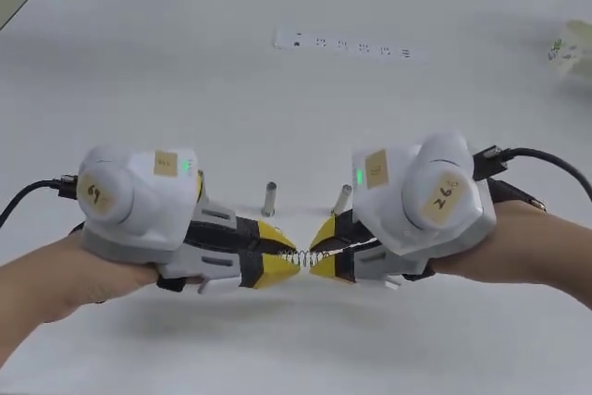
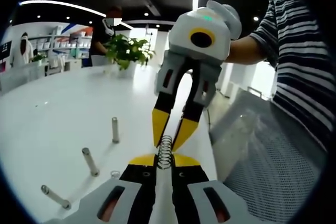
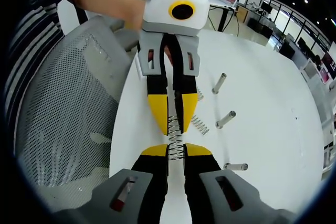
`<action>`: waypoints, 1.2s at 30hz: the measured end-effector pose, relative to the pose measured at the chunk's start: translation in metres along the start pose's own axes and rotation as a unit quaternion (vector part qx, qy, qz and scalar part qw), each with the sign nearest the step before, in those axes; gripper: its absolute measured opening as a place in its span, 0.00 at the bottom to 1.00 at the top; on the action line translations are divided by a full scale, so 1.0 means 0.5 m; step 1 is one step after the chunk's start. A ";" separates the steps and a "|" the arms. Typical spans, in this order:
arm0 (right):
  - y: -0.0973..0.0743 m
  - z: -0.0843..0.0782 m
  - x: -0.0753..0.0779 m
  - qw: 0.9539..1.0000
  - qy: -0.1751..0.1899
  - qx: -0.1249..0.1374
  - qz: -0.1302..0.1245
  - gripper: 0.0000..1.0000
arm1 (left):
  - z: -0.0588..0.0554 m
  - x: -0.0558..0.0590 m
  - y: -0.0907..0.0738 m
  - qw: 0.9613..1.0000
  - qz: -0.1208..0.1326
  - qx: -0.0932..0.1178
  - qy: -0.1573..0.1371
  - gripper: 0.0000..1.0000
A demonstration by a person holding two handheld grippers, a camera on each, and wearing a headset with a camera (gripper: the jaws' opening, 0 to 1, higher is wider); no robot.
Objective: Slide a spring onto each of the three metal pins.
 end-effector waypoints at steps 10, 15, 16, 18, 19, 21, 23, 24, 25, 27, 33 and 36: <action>0.002 0.001 -0.007 1.000 0.000 0.012 0.002 0.08 | -0.002 0.004 -0.001 1.000 -0.009 -0.007 0.004 0.02; -0.002 0.002 -0.003 1.000 0.000 0.021 -0.001 0.09 | 0.000 0.002 -0.003 1.000 -0.008 -0.007 0.006 0.02; -0.003 0.003 -0.004 1.000 0.001 0.024 0.000 0.09 | 0.000 0.002 -0.003 1.000 -0.008 -0.008 0.006 0.02; -0.006 0.001 -0.003 1.000 0.004 0.028 -0.001 0.10 | -0.003 0.002 -0.004 1.000 -0.008 -0.011 0.008 0.02; -0.007 -0.001 -0.003 1.000 0.006 0.027 -0.001 0.11 | -0.004 0.002 -0.005 1.000 -0.008 -0.011 0.007 0.02; -0.008 -0.006 -0.006 0.999 0.007 0.032 0.000 0.12 | -0.005 0.004 -0.006 1.000 -0.009 -0.012 0.008 0.02; -0.007 -0.013 -0.012 0.999 0.010 0.036 0.006 0.12 | -0.006 0.007 -0.006 1.000 -0.009 -0.014 0.009 0.02; -0.005 -0.017 -0.014 0.999 0.014 0.034 0.008 0.12 | -0.006 0.007 -0.006 1.000 -0.010 -0.014 0.010 0.02; -0.004 -0.020 -0.014 0.999 0.014 0.033 0.004 0.13 | -0.006 0.008 -0.006 1.000 -0.011 -0.014 0.009 0.02; -0.004 -0.021 -0.015 0.999 0.011 0.035 0.002 0.13 | -0.005 0.011 -0.005 1.000 -0.013 -0.014 0.010 0.02; -0.005 -0.018 -0.016 0.999 0.011 0.042 0.006 0.11 | -0.006 0.016 -0.001 1.000 -0.020 -0.018 0.013 0.02; -0.004 -0.021 -0.015 0.999 0.007 0.039 0.006 0.10 | -0.005 0.017 -0.001 1.000 -0.021 -0.016 0.013 0.02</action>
Point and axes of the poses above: the centre of the closed fingertips' face, and the gripper's own axes: y roughly forward along the fingers, x roughly to its right, z roughly out of its top, the point moved 1 cm from there along -y, roughly backward along the fingers, and after that the axes turned 1 degree about -z, right-handed, at the moved point
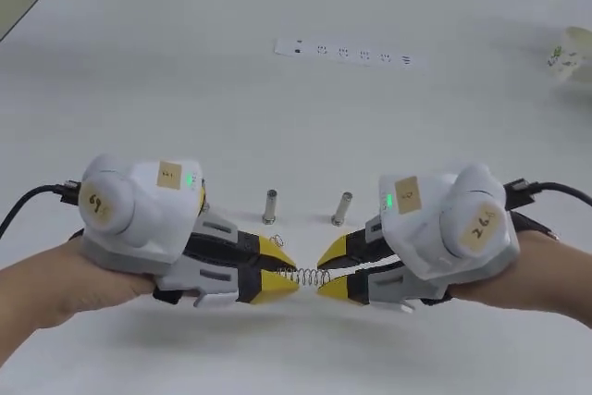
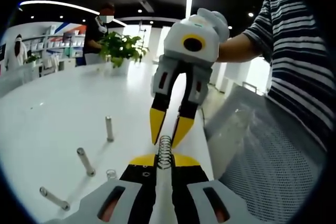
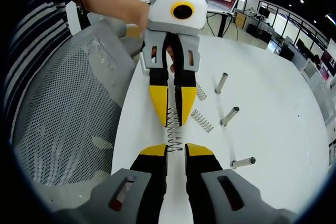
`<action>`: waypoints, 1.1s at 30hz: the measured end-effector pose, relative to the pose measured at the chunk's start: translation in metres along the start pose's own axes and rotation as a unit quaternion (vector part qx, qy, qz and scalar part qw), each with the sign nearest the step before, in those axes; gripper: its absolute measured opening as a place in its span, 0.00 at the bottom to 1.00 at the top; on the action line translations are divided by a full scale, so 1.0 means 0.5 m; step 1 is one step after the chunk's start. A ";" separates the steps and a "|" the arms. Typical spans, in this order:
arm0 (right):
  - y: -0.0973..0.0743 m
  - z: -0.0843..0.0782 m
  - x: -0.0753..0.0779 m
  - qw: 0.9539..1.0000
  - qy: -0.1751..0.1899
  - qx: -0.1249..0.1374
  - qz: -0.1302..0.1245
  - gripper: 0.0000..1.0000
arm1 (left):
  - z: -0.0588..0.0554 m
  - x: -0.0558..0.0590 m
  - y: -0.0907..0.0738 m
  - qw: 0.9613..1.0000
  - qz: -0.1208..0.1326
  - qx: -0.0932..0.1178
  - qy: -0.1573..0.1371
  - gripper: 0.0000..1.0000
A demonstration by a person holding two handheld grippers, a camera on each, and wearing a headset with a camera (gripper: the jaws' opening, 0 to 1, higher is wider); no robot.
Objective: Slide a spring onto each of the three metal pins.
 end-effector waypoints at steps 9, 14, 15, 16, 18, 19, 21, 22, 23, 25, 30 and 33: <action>0.002 0.000 -0.003 1.000 -0.005 -0.006 0.005 0.07 | -0.003 0.000 0.002 1.000 -0.003 -0.003 0.002 0.02; -0.002 0.002 -0.001 1.000 -0.019 -0.014 0.000 0.07 | -0.004 -0.002 0.003 1.000 -0.004 -0.003 0.003 0.02; -0.004 0.003 0.000 1.000 -0.020 -0.013 -0.001 0.07 | -0.005 -0.002 0.003 1.000 -0.004 -0.004 0.002 0.02; -0.005 0.004 0.001 1.000 -0.021 -0.013 -0.002 0.07 | -0.005 -0.003 0.003 1.000 -0.003 -0.003 0.002 0.02; -0.007 0.006 0.002 1.000 -0.022 -0.012 -0.002 0.07 | -0.005 -0.004 0.003 1.000 -0.002 -0.001 0.000 0.02; -0.008 0.008 0.004 1.000 -0.027 -0.012 -0.004 0.07 | -0.005 -0.005 0.002 1.000 -0.001 -0.001 0.000 0.02; -0.009 0.012 0.004 0.999 -0.031 -0.013 -0.003 0.07 | -0.007 -0.005 0.002 1.000 -0.001 -0.002 -0.001 0.02; -0.010 0.013 0.004 0.999 -0.034 -0.014 -0.003 0.07 | -0.009 -0.005 0.002 1.000 -0.001 -0.004 0.001 0.02; -0.010 0.016 0.004 0.999 -0.037 -0.013 -0.002 0.07 | -0.010 -0.004 0.002 1.000 -0.002 -0.005 0.000 0.02; -0.010 0.018 0.004 0.999 -0.043 -0.014 -0.001 0.07 | -0.011 -0.004 0.002 1.000 -0.002 -0.006 0.000 0.02; -0.014 0.032 0.005 0.999 -0.042 -0.007 0.003 0.07 | -0.018 -0.004 0.001 1.000 -0.003 -0.012 0.002 0.02; -0.017 0.042 0.004 0.999 -0.043 -0.001 0.005 0.07 | -0.022 -0.003 0.003 1.000 -0.003 -0.017 0.004 0.02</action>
Point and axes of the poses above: the centre of the closed fingertips' face, and the gripper's own axes: y roughly forward along the fingers, x roughly to its right, z roughly out of its top, the point moved 1 cm from there along -y, roughly backward along the fingers, and after that the axes turned 1 degree about -z, right-handed, at the moved point
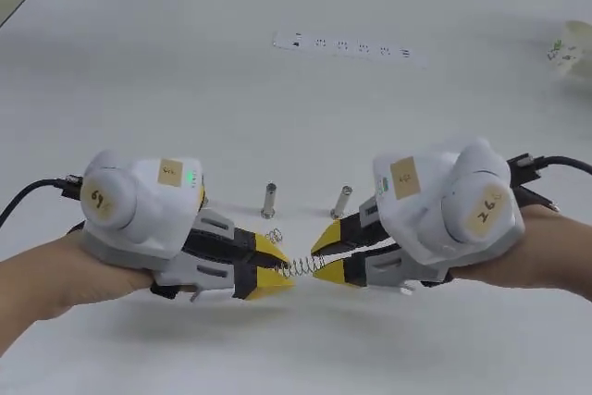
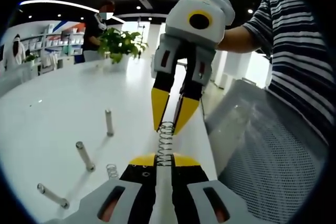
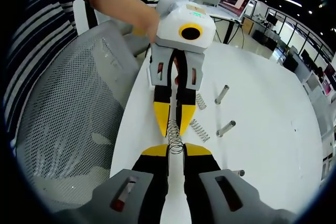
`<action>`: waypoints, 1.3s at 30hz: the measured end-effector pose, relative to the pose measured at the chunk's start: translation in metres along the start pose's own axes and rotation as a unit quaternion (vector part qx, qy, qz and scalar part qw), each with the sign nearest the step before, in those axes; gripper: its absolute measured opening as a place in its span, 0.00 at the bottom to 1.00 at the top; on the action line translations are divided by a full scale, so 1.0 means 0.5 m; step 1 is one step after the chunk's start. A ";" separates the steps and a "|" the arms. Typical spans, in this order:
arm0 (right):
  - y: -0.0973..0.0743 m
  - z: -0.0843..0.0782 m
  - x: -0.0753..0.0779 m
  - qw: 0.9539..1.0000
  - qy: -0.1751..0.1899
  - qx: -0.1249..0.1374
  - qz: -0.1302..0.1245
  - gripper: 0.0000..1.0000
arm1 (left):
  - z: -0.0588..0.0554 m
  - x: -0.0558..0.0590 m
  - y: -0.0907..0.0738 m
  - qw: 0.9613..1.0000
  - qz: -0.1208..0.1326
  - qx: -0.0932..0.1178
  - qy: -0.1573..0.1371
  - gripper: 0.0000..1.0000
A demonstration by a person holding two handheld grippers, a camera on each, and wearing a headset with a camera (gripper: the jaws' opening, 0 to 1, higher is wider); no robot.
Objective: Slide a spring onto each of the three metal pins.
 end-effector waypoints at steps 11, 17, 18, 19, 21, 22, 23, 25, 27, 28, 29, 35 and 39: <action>-0.006 0.026 0.001 1.000 0.000 0.018 0.008 0.07 | -0.001 0.000 0.001 1.000 0.002 0.000 0.002 0.02; -0.005 0.040 0.001 0.999 0.010 0.029 0.009 0.07 | -0.002 0.000 0.003 1.000 0.004 -0.001 0.003 0.02; -0.004 0.042 0.001 0.999 0.009 0.030 0.009 0.07 | -0.002 0.000 0.004 1.000 0.004 0.000 0.003 0.02; -0.004 0.045 0.000 0.999 0.010 0.033 0.010 0.07 | -0.002 0.000 0.004 1.000 0.004 -0.001 0.004 0.02; -0.005 0.053 0.001 0.999 0.018 0.044 0.011 0.07 | -0.001 0.001 0.004 1.000 0.004 0.000 0.005 0.02; -0.006 0.057 0.003 0.999 0.022 0.048 0.011 0.07 | 0.000 0.001 0.005 1.000 0.004 0.002 0.005 0.02; -0.006 0.057 0.003 0.999 0.022 0.047 0.010 0.07 | 0.001 0.000 0.005 1.000 0.005 0.003 0.004 0.02; -0.004 0.059 0.003 0.999 0.019 0.046 0.009 0.07 | 0.001 -0.001 0.006 1.000 0.007 0.002 0.007 0.02; -0.002 0.060 0.002 0.999 0.018 0.047 0.009 0.07 | 0.000 -0.001 0.006 1.000 0.007 0.000 0.008 0.02; -0.002 0.064 0.002 0.998 0.021 0.052 0.009 0.07 | 0.000 0.000 0.006 1.000 0.006 0.001 0.008 0.02; -0.002 0.065 0.003 0.998 0.021 0.054 0.008 0.07 | 0.002 0.001 0.007 1.000 0.006 0.002 0.009 0.02; 0.000 0.070 0.002 0.998 0.014 0.056 0.003 0.07 | 0.003 0.002 0.009 1.000 0.007 0.002 0.013 0.02; 0.000 0.073 0.002 0.998 0.011 0.058 0.001 0.07 | 0.005 0.002 0.009 1.000 0.008 0.003 0.014 0.02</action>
Point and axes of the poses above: the centre of the closed fingertips' face, and the gripper's own axes: y roughly forward along the fingers, x roughly to its right, z roughly out of its top, the point moved 1 cm from there along -y, roughly backward along the fingers, and after that the axes turned 1 degree about -z, right-handed, at the moved point
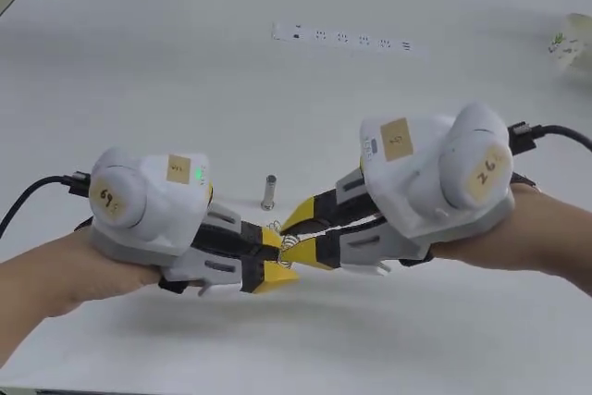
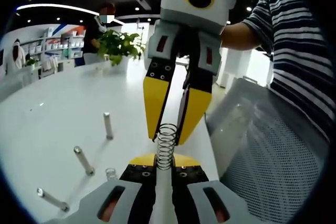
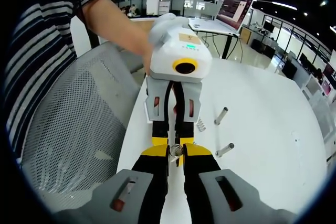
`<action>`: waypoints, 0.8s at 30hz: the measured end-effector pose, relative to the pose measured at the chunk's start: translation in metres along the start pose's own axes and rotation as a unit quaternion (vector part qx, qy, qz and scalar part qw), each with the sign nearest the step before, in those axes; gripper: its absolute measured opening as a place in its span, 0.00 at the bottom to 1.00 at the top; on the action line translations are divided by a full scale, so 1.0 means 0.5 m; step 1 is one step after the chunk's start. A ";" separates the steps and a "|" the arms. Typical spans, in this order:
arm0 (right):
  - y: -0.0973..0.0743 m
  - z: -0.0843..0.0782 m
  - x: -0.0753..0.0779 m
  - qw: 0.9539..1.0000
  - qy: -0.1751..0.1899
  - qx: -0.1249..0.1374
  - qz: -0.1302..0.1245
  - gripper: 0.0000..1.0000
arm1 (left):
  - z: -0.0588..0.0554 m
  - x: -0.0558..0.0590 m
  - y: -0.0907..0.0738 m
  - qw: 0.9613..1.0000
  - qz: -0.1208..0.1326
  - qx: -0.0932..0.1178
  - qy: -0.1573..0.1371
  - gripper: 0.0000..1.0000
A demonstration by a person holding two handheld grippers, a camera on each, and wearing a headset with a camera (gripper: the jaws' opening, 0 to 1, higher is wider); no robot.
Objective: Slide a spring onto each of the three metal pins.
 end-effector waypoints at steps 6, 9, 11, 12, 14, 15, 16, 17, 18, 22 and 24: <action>0.002 0.006 0.001 1.000 -0.013 -0.002 -0.004 0.07 | 0.006 0.000 0.003 1.000 0.001 0.002 0.004 0.02; 0.002 0.005 0.000 1.000 -0.019 -0.005 -0.005 0.07 | 0.005 0.000 0.002 1.000 0.002 0.000 0.006 0.02; 0.002 0.005 0.000 1.000 -0.019 -0.005 -0.005 0.07 | 0.005 0.001 0.001 1.000 0.003 0.000 0.005 0.02; 0.002 0.004 0.000 1.000 -0.020 -0.006 -0.005 0.07 | 0.004 0.001 0.002 1.000 0.004 -0.001 0.006 0.02; 0.003 0.004 0.000 1.000 -0.021 -0.007 -0.005 0.07 | 0.003 0.001 0.002 1.000 0.004 -0.002 0.006 0.02; 0.003 0.004 0.000 1.000 -0.022 -0.008 -0.005 0.07 | 0.003 0.001 0.002 1.000 0.005 -0.002 0.006 0.02; 0.003 0.003 0.001 1.000 -0.023 -0.009 -0.005 0.07 | 0.003 0.001 0.002 1.000 0.006 -0.002 0.005 0.02; 0.003 0.003 0.001 1.000 -0.023 -0.009 -0.005 0.07 | 0.002 0.001 0.002 1.000 0.005 -0.002 0.003 0.02; 0.003 0.002 0.001 1.000 -0.022 -0.010 -0.004 0.07 | 0.002 0.000 0.002 1.000 0.005 -0.002 -0.001 0.02; 0.000 0.000 0.005 1.000 -0.020 -0.010 -0.006 0.07 | 0.003 -0.004 0.001 1.000 0.008 0.000 -0.006 0.03; -0.002 0.000 0.006 1.000 -0.018 -0.009 -0.007 0.07 | 0.004 -0.005 0.001 1.000 0.010 0.002 -0.010 0.03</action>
Point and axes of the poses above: the centre of the closed fingertips' face, and the gripper's own axes: y roughly forward along the fingers, x roughly to its right, z roughly out of its top, the point moved 1 cm from there along -y, roughly backward along the fingers, and after that the axes turned 1 degree about -z, right-handed, at the moved point
